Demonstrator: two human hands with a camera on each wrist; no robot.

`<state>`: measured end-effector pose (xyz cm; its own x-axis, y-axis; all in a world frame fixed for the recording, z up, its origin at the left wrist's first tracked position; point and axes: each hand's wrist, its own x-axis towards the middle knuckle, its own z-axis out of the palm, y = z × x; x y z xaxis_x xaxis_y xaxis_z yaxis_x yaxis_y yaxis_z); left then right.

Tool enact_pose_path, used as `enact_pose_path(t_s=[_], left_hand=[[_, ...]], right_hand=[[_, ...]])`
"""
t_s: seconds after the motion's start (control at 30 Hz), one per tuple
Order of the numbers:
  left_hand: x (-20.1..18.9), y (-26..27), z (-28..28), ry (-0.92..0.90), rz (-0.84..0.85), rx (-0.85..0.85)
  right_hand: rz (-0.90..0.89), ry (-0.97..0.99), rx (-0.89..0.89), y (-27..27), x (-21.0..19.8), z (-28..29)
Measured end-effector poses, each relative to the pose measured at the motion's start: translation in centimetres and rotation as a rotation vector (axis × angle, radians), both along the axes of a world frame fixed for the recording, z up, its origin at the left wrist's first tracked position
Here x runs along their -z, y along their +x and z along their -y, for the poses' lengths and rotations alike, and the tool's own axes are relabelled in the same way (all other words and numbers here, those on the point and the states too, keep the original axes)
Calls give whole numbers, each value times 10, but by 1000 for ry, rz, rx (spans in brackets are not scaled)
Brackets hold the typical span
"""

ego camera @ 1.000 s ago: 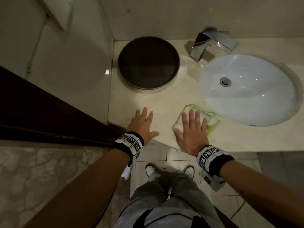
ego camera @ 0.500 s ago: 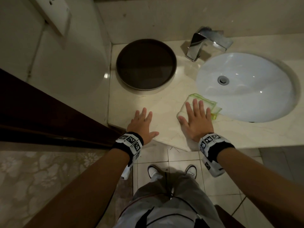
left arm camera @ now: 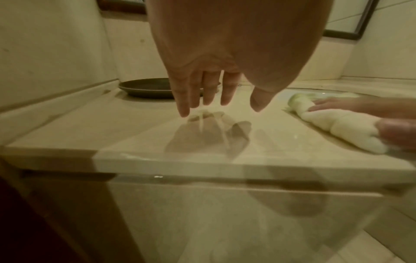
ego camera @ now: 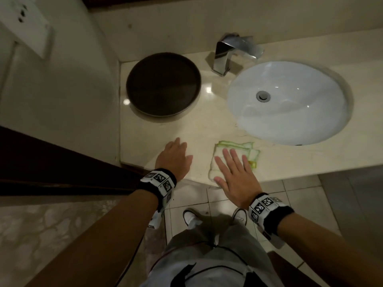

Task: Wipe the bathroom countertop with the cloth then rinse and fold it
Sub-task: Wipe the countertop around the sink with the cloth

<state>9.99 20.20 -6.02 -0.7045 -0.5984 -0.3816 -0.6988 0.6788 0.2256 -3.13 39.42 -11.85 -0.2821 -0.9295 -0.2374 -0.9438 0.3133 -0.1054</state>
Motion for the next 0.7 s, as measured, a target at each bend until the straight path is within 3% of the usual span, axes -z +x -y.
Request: enact_pose_path(t_s=[0.2, 0.33, 0.47, 0.7], left_hand=[[6, -45, -38, 95, 35, 222], [5, -73, -66, 156, 60, 282], [13, -91, -85, 103, 164, 315], [19, -90, -85, 49, 247, 364]], right_hand=[[8, -12, -2, -27, -2, -36], [16, 16, 77, -60, -7, -77], [10, 61, 180, -104, -12, -126], [69, 49, 350, -83, -10, -96]])
